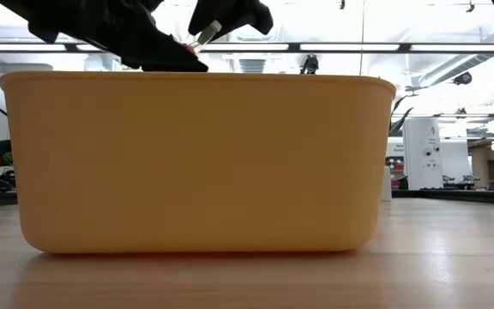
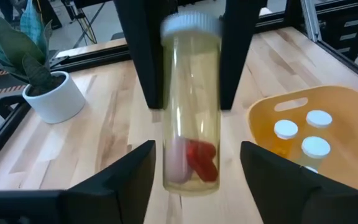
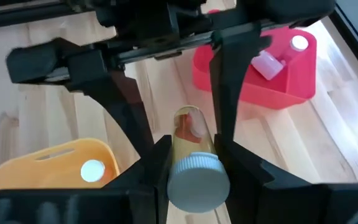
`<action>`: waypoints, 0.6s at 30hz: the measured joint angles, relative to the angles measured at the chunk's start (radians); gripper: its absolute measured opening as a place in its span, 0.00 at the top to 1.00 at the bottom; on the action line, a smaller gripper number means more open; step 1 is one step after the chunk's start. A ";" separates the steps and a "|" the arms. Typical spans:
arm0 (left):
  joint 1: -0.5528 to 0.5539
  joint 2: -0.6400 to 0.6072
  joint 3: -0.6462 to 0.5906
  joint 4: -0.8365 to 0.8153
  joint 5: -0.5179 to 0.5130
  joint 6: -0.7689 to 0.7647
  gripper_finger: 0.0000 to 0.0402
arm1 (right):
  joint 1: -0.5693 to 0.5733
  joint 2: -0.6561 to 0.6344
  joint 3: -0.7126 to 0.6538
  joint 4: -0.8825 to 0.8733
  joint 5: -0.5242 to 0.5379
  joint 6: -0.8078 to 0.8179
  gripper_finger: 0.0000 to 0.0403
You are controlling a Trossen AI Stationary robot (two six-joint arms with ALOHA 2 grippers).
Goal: Pick and place medicine bottles into bin by pill shape (circle, oval)
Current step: Put the yellow capsule bottle into the red bin
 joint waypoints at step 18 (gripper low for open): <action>0.006 -0.013 0.003 0.001 -0.002 0.004 0.82 | 0.000 -0.003 0.000 -0.012 0.001 -0.012 0.70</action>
